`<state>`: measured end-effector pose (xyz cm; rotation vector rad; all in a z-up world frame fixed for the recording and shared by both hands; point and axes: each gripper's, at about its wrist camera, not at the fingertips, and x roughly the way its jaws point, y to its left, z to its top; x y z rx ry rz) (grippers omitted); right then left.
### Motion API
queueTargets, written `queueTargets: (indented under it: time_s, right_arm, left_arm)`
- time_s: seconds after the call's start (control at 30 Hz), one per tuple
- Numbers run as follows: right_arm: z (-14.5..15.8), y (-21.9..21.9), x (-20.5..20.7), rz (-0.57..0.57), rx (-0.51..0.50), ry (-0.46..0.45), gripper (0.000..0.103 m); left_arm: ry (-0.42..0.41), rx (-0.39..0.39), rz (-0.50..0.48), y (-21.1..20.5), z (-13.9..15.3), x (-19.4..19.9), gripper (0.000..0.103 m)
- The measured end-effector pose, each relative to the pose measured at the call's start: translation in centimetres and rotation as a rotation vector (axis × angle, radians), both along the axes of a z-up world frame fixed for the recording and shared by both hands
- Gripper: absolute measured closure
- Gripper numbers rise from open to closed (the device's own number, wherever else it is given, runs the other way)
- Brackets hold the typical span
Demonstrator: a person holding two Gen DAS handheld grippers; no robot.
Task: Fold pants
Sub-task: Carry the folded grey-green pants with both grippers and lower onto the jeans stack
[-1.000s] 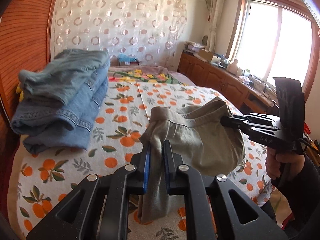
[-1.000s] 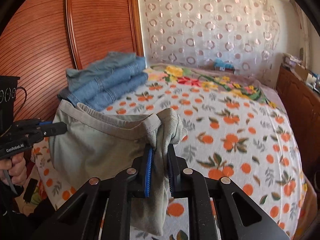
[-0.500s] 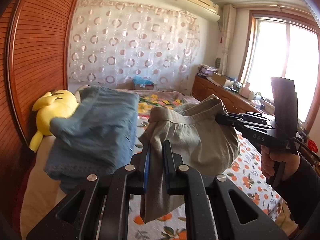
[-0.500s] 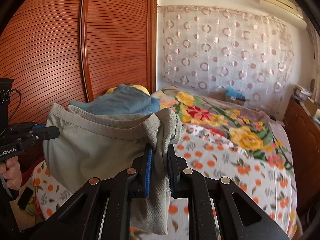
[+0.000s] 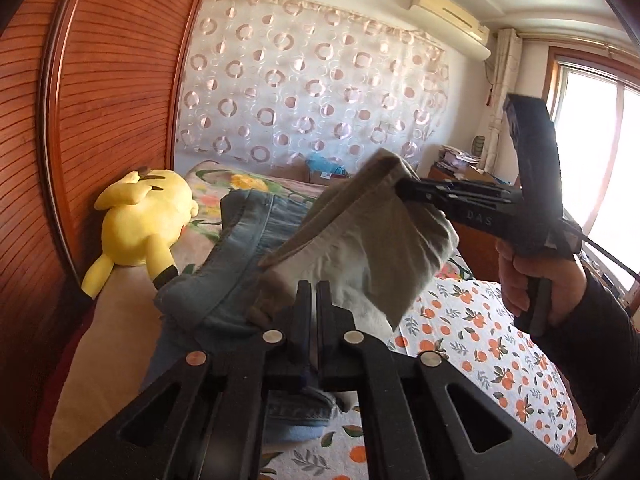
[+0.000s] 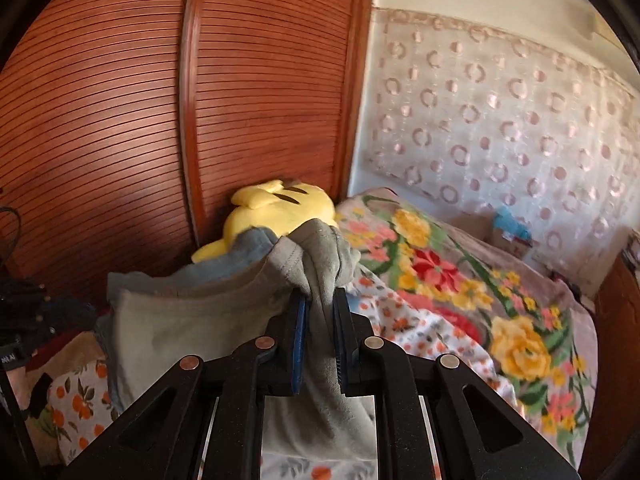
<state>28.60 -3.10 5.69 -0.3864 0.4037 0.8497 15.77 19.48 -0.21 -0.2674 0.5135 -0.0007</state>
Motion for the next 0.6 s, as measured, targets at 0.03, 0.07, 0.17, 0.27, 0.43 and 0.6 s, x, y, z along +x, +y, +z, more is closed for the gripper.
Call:
queueTargets:
  time_s: [0.03, 0.07, 0.17, 0.27, 0.43, 0.6]
  right_arm:
    - [0.2, 0.8, 0.5, 0.015, -0.022, -0.025, 0.091]
    - [0.2, 1.3, 0.9, 0.029, -0.032, -0.035, 0.091]
    - [0.1, 1.6, 2.2, 0.052, -0.042, -0.039, 0.091]
    - [-0.5, 1.4, 3.1, 0.05, -0.055, -0.037, 0.091]
    - [-1.1, 2.0, 4.0, 0.03, -0.055, -0.021, 0.091]
    - [-1.2, 2.9, 3.2, 0.027, -0.07, -0.03, 0.091]
  left_arm:
    - [0.005, 0.001, 0.006, 0.1, -0.1, 0.3, 0.101]
    - [0.008, 0.002, 0.012, 0.4, 0.0, 0.5, 0.101]
    - [0.018, 0.002, 0.031, 1.0, -0.4, 0.8, 0.101]
    - [0.05, 0.015, 0.05, 1.3, -1.2, 1.1, 0.1]
    - [0.075, -0.014, 0.043, 1.6, -2.2, 1.1, 0.067]
    - [0.077, -0.042, 0.033, 1.5, -2.3, 1.7, 0.044]
